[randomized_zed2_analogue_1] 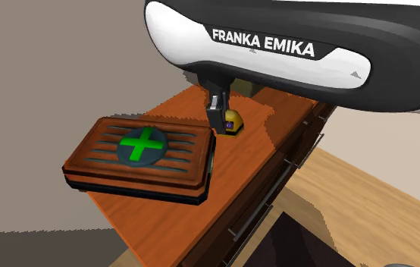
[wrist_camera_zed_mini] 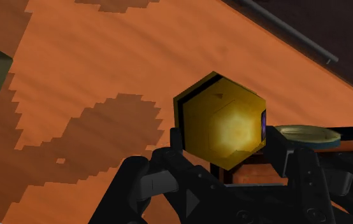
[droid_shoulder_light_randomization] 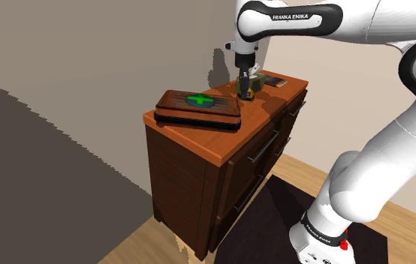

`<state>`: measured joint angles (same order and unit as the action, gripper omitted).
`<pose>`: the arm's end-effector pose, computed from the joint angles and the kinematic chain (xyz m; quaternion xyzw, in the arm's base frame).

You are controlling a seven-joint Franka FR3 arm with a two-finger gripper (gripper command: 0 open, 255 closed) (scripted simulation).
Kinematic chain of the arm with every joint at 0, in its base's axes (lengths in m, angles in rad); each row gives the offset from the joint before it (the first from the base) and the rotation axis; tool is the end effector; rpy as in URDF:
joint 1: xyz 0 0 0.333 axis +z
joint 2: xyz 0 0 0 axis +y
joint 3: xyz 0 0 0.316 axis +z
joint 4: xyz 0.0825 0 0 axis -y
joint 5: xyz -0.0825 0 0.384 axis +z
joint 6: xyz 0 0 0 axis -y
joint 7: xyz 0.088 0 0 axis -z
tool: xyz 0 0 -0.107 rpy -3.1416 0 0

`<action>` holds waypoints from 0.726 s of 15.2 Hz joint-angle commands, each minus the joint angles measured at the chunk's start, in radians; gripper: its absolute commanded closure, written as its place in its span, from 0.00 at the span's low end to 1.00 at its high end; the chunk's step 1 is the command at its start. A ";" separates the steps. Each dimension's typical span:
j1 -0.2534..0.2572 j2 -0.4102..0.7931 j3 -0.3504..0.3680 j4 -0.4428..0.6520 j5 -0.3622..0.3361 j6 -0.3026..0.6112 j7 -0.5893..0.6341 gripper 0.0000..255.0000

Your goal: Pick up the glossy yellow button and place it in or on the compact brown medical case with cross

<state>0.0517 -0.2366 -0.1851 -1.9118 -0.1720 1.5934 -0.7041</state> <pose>0.4691 -0.0897 0.5864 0.9541 0.2893 -0.0649 0.0415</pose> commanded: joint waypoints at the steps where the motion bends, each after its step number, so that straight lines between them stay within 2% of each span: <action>1: 0.001 0.002 0.002 0.029 0.001 -0.027 -0.002 1.00; 11: 0.003 0.035 0.004 0.199 0.006 -0.163 -0.023 1.00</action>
<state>0.0542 -0.2098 -0.1806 -1.7349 -0.1671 1.4444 -0.7239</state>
